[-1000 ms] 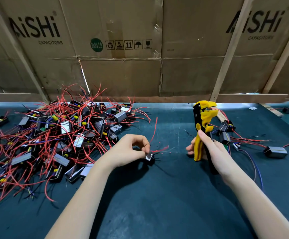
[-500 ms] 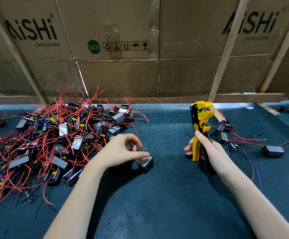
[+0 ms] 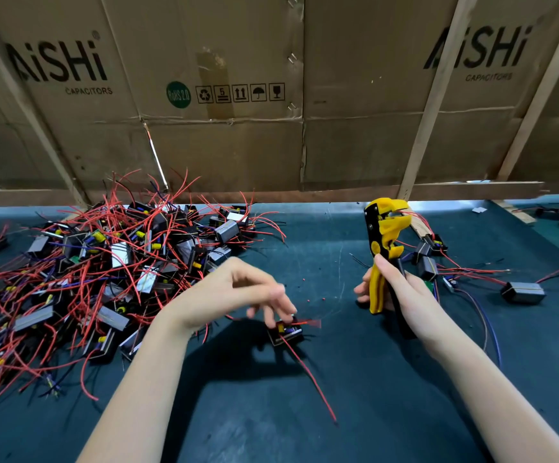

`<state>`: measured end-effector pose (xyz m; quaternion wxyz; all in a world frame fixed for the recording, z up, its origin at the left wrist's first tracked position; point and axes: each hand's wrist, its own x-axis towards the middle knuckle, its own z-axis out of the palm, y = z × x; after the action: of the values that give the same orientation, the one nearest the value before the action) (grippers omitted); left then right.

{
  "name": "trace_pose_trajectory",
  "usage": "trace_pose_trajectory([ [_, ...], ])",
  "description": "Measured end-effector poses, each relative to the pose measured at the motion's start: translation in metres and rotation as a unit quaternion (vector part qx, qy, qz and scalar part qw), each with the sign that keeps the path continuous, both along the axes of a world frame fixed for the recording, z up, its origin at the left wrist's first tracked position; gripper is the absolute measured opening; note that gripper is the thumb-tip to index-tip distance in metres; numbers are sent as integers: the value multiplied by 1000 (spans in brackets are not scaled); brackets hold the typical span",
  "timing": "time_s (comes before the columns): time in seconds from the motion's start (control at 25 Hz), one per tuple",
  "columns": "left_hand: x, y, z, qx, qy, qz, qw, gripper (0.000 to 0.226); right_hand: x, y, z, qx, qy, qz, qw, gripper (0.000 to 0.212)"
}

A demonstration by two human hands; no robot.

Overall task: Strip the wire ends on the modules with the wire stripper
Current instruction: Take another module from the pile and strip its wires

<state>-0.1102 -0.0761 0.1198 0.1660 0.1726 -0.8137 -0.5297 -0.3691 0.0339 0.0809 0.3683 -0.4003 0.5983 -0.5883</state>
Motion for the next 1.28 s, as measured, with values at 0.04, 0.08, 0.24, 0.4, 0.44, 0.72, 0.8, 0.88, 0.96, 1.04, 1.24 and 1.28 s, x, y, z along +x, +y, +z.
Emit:
trace_pose_trajectory([
  [0.04, 1, -3, 1, 12, 43, 41, 998, 36, 0, 0, 0, 2, 2, 2, 1000, 71],
  [0.08, 2, -6, 0, 22, 76, 97, 992, 36, 0, 1, 0, 5, 6, 3, 1000, 70],
  [0.24, -7, -13, -13, -26, 53, 181, 982, 11, 2, 4, -2, 12, 48, 7, 999, 69],
  [0.4, -20, -2, -25, -103, -82, 66, 989, 14, 5, 6, -5, -24, 82, -13, 996, 59],
  [0.44, -22, 0, -27, -122, -93, 56, 987, 15, 5, 6, -6, -27, 125, -25, 991, 52],
  [0.72, -27, 4, -25, -113, -28, 44, 992, 7, -5, 8, -7, -3, 339, -141, 930, 27],
  [0.8, -27, 6, -23, -90, 3, 28, 995, 9, -7, 7, -9, 18, 438, -159, 884, 33],
  [0.88, -28, 7, -22, -75, 30, 13, 997, 11, -8, 6, -12, 27, 535, -166, 828, 40],
  [0.96, -29, 9, -23, -45, 45, 10, 998, 12, -6, 5, -16, 19, 604, -164, 780, 46],
  [1.04, -30, 8, -26, -15, 48, 20, 999, 12, -1, 4, -20, 18, 636, -161, 755, 49],
  [1.24, -35, 7, -29, 23, 14, 102, 994, 7, 4, 0, -20, -20, 612, -190, 768, 47],
  [1.28, -34, 6, -29, 22, 15, 114, 993, 6, 3, 1, -19, -29, 623, -188, 758, 48],
])
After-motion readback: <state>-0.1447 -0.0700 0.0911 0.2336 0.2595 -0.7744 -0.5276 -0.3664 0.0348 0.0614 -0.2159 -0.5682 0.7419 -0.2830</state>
